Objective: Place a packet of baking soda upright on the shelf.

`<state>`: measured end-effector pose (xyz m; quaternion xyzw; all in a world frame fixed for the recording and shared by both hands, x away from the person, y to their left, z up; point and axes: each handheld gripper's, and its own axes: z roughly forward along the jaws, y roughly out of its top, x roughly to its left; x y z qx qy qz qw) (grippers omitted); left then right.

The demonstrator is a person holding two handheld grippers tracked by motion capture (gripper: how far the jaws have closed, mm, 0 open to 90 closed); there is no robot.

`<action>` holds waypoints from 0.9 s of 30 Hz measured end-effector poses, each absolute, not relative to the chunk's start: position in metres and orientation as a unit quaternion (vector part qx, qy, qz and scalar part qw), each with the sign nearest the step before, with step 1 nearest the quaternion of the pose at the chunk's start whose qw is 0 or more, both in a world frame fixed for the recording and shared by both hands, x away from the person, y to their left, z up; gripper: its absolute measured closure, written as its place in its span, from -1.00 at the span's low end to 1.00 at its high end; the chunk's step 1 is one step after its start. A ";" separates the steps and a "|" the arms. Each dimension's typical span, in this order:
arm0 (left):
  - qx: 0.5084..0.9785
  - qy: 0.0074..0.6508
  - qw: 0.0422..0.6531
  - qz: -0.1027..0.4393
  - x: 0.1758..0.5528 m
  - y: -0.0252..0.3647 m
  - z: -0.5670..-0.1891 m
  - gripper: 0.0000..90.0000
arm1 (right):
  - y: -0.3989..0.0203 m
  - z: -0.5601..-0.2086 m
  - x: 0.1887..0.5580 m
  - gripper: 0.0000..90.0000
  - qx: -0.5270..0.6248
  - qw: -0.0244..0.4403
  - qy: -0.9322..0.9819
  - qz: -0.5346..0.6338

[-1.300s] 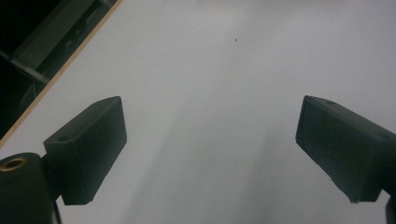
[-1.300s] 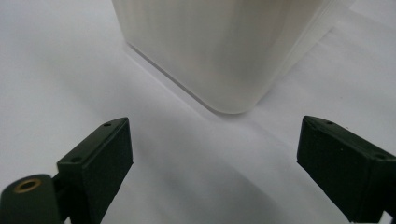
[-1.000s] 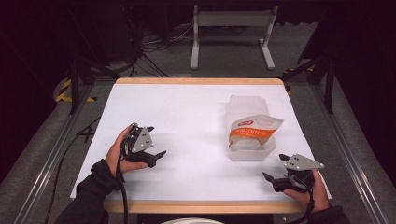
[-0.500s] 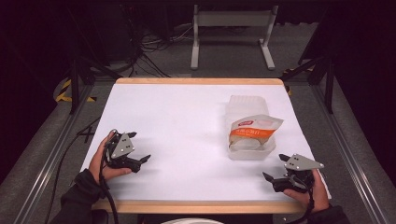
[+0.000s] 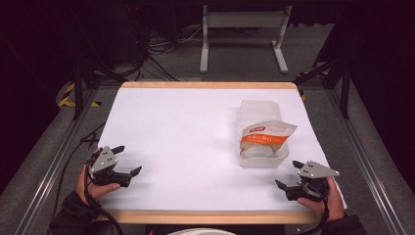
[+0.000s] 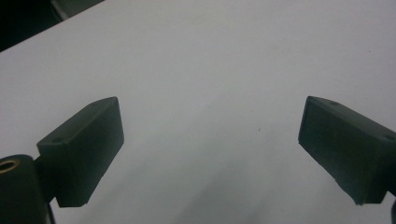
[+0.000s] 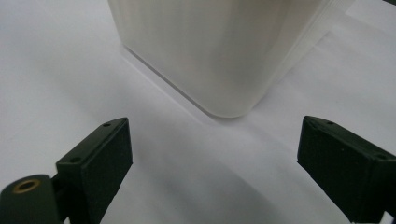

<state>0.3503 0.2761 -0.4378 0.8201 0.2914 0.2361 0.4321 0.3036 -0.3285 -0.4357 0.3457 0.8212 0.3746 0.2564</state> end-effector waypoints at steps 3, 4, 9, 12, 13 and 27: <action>0.810 0.304 0.443 0.234 0.348 0.284 -0.439 -0.83 | -0.329 -0.435 0.304 -0.76 0.345 0.257 0.821 0.375; 0.809 0.308 0.444 0.233 0.347 0.285 -0.440 -0.83 | -0.330 -0.435 0.304 -0.76 0.345 0.257 0.820 0.377; 0.802 0.321 0.449 0.229 0.346 0.293 -0.445 -0.84 | -0.330 -0.434 0.307 -0.76 0.345 0.258 0.819 0.379; 0.800 0.326 0.448 0.229 0.345 0.296 -0.447 -0.84 | -0.329 -0.434 0.309 -0.76 0.341 0.260 0.819 0.381; 0.799 0.329 0.450 0.227 0.344 0.297 -0.448 -0.84 | -0.329 -0.434 0.309 -0.76 0.339 0.260 0.820 0.381; 0.799 0.327 0.453 0.222 0.343 0.295 -0.450 -0.85 | -0.324 -0.433 0.311 -0.76 0.338 0.264 0.820 0.379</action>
